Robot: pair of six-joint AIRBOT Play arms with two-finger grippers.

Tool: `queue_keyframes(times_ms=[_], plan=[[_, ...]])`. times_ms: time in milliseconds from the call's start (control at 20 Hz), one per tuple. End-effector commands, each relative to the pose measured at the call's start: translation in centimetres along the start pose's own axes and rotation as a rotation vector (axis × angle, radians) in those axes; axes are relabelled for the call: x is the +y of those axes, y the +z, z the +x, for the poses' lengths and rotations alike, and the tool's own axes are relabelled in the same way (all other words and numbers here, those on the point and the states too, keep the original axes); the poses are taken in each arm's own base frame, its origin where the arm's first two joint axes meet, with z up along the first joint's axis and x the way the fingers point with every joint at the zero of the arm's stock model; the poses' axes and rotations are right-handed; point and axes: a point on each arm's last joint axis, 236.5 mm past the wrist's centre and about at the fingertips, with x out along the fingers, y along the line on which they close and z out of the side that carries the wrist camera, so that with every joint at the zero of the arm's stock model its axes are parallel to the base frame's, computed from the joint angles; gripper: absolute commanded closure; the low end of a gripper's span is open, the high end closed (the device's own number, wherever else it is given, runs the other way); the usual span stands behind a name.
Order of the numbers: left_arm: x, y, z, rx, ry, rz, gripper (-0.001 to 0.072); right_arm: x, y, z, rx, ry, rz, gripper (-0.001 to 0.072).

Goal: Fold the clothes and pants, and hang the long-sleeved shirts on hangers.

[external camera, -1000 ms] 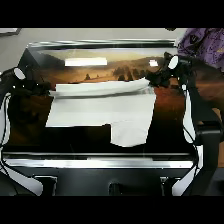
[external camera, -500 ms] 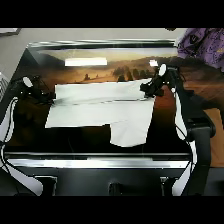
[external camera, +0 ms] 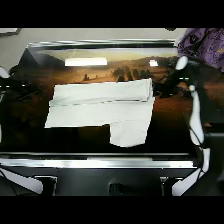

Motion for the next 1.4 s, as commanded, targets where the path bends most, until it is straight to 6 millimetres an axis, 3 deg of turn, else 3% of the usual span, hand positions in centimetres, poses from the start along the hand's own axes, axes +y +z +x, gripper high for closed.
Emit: queue_keyframes(times_ms=[0, 200, 300, 500, 750, 900, 950, 1000, 1050, 1350], plan=[[3.0, -3.8, -1.7, 0.026, -0.085, -0.158, 0.0092, -1.9, -5.9, -1.3, 0.052, 0.188, 0.079, 0.0294], [4.3, -9.0, 0.0, 0.088, -0.133, -0.278, 0.0092, -1.4, -14.4, 2.7, 0.157, 0.301, 0.192, 0.0293], [4.1, -10.1, 0.8, 0.120, -0.139, -0.287, 0.0092, 0.7, -16.0, 4.4, 0.144, 0.385, 0.237, 0.0293], [3.8, -10.1, 1.0, 0.115, -0.138, -0.280, 0.0092, 3.8, -16.6, 6.4, 0.106, 0.560, 0.354, 0.0294], [3.9, -10.2, 1.1, 0.120, -0.134, -0.280, 0.0092, 4.9, -20.1, 8.5, 0.195, 0.576, 0.392, 0.0294], [4.0, -10.3, 1.4, 0.131, -0.135, -0.282, 0.0093, 7.2, -21.1, 9.9, 0.220, 0.547, 0.316, 0.0312], [3.8, -10.8, 1.3, 0.153, -0.138, -0.281, 0.0093, 8.0, -21.0, 10.2, 0.214, 0.547, 0.299, 0.0445], [3.6, -11.6, 1.1, 0.189, -0.144, -0.281, 0.0093, 8.6, -20.7, 10.3, 0.196, 0.552, 0.284, 0.0627], [3.6, -12.0, 1.3, 0.200, -0.145, -0.276, 0.0092, 8.9, -20.3, 10.3, 0.178, 0.554, 0.284, 0.0680], [3.6, -15.5, 3.8, 0.236, -0.319, -0.336, 0.0092, 9.0, -18.8, 8.0, 0.061, 0.528, 0.253, 0.0681]])
